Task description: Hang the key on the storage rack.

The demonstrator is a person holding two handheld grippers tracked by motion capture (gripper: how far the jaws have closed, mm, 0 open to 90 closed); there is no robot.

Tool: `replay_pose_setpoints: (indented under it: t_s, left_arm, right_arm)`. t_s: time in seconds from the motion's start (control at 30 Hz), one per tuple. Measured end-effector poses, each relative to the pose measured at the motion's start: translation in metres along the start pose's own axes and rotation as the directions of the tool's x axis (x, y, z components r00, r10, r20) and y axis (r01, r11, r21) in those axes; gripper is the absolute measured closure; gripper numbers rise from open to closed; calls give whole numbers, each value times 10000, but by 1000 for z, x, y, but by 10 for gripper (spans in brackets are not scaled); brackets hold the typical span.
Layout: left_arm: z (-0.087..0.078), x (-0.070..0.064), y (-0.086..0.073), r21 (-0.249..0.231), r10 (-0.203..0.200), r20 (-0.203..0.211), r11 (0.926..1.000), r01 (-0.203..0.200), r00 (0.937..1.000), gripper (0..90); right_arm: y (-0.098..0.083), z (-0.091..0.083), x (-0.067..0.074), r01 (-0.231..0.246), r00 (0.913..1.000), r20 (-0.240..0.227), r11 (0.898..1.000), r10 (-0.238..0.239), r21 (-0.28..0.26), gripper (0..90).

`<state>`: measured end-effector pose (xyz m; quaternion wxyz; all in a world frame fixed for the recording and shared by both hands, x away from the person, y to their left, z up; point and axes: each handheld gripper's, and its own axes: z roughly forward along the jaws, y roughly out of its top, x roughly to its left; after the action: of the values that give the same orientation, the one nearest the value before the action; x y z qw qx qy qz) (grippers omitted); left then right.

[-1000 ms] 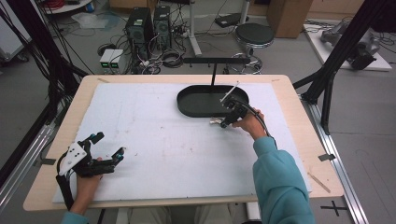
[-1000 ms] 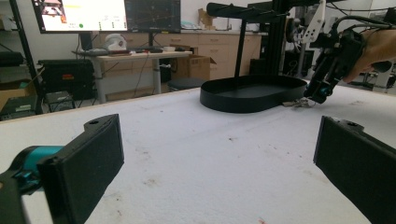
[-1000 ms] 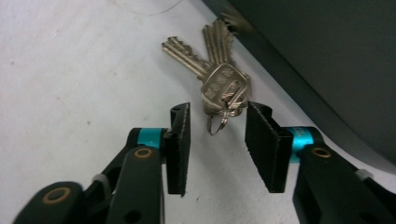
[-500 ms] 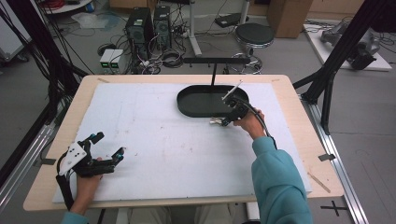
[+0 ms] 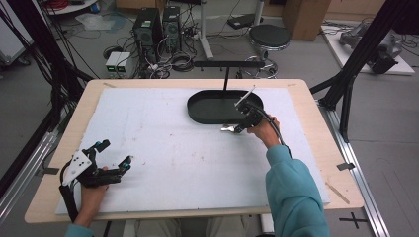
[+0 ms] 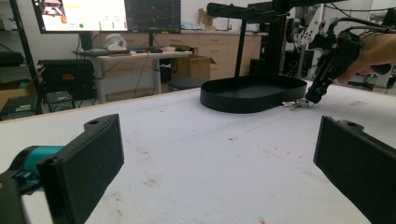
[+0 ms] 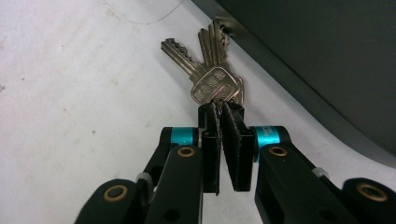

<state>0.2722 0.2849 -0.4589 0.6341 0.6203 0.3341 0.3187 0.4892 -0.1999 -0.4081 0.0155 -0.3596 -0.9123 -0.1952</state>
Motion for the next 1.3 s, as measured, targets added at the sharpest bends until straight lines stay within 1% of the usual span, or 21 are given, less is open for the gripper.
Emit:
replay_pose_setpoints:
  t_s: [0.07,0.27,0.4,0.43,0.63,0.77,0.8,0.87,0.9,0.93,0.97,1.03,1.1,1.13,1.17,1.23,1.27,1.3]
  left_arm:
    - [0,0,0,-4,-2,1,10000,2,10000,20]
    - [0,0,0,-3,7,-3,10000,-7,10000,20]
    - [0,0,0,0,10,-5,10000,-10,10000,20]
    - [0,0,0,0,12,-4,10000,-12,10000,20]
    - [0,0,0,1,-9,4,10000,9,10000,20]
    - [0,0,0,4,16,-8,10000,-16,10000,20]
    - [0,0,0,4,27,-8,10000,-27,10000,20]
    - [0,0,0,0,4,-3,10000,-4,10000,20]
    - [0,0,0,6,8,-4,10000,-8,10000,20]
    - [0,0,0,7,-3,0,10000,3,10000,20]
    - [0,0,0,2,10,-2,10000,-10,10000,20]
    - [0,0,0,7,11,-6,10000,-11,10000,20]
    - [0,0,0,7,1,0,10000,-1,10000,20]
    - [0,0,0,2,-4,-1,10000,4,10000,20]
    - [0,0,0,4,8,-5,10000,-8,10000,20]
    - [0,0,0,-5,-11,-1,10000,11,10000,20]
    - [0,0,0,-4,25,-14,10000,-25,10000,20]
    - [0,0,0,-9,11,-14,10000,-11,10000,20]
  right_arm:
    - [0,0,1,73,10000,26,10000,-73,-18,861]
    - [0,-1,2,59,9999,94,10000,-59,-36,861]
    - [0,-1,3,174,9997,156,9998,-174,30,870]
    - [1,-2,3,257,9993,269,9996,-259,76,873]
    - [1,-3,6,308,9988,369,9994,-313,153,876]
    - [2,-5,8,358,9980,526,9993,-362,84,882]
    - [2,-7,8,521,9971,555,9986,-518,-44,884]
    - [2,-10,10,532,9971,550,9983,-519,-227,885]
    - [2,-12,11,626,9964,597,9975,-606,-333,886]
    - [2,-12,11,626,9964,597,9975,-606,-333,886]
    - [2,-16,14,691,9955,681,9960,-652,-571,886]
    - [2,-21,15,684,9964,550,9937,-637,-883,887]
    - [2,-26,17,691,9969,454,9897,-639,-1257,887]
    - [2,-28,17,669,9975,309,9876,-631,-1423,887]
    - [2,-32,17,667,9977,192,9824,-644,-1746,887]
    - [2,-40,18,607,9981,80,9773,-603,-2030,887]
    - [2,-40,18,607,9981,80,9773,-603,-2030,887]
    - [3,-45,18,597,9981,-33,9717,-621,-2287,887]
